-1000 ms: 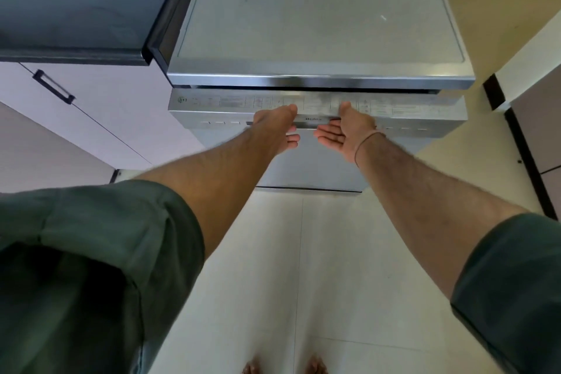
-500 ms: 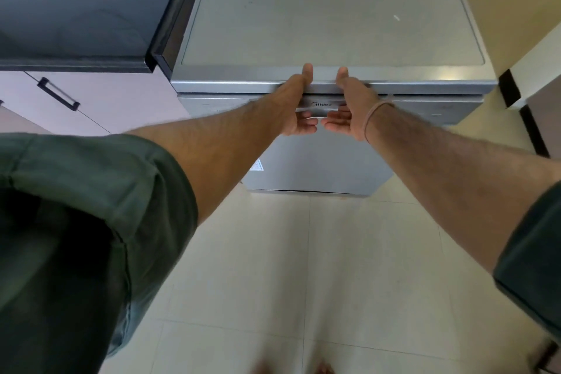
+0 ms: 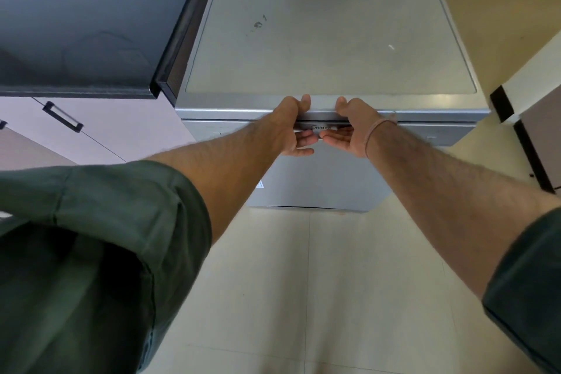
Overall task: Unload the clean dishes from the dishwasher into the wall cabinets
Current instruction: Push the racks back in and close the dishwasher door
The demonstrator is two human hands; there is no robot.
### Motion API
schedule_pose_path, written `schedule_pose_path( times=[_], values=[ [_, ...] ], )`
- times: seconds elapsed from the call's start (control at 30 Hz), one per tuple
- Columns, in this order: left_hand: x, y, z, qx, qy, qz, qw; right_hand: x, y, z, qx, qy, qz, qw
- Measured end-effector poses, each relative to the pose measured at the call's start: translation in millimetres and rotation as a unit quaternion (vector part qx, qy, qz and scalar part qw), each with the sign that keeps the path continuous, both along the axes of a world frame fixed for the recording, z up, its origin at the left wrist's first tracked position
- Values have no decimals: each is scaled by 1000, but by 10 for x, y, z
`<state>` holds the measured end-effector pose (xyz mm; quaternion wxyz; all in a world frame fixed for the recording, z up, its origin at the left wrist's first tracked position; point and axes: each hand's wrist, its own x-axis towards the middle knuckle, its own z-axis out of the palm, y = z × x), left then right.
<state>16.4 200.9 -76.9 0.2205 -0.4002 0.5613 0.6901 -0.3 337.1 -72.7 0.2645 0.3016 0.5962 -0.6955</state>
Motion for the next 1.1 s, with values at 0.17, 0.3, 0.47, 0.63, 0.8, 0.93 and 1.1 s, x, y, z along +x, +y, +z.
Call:
schedule_pose_path(
  times=[0.17, 0.3, 0.47, 0.63, 0.8, 0.93, 1.1],
  values=[
    [8, 14, 2, -2, 6, -4, 1000, -17, 39, 28, 5, -4, 16, 1000],
    [13, 15, 37, 6, 7, -17, 1000, -15, 34, 14, 24, 3, 30, 999],
    [54, -10, 84, -4, 0, -56, 998, -25, 31, 3, 51, 0, 56, 997],
    [74, -97, 153, -20, -15, -131, 991, -66, 73, 81, 69, -47, 93, 992],
    [84, -161, 274, -36, -44, -186, 981, -105, 68, 272, 135, -82, 135, 978],
    [8, -170, 407, -145, -62, -275, 948, -107, -60, 432, 312, -40, 207, 926],
    [-273, -273, 641, -345, -21, -346, 872, -18, -366, 958, 448, 68, 250, 856]
  ],
)
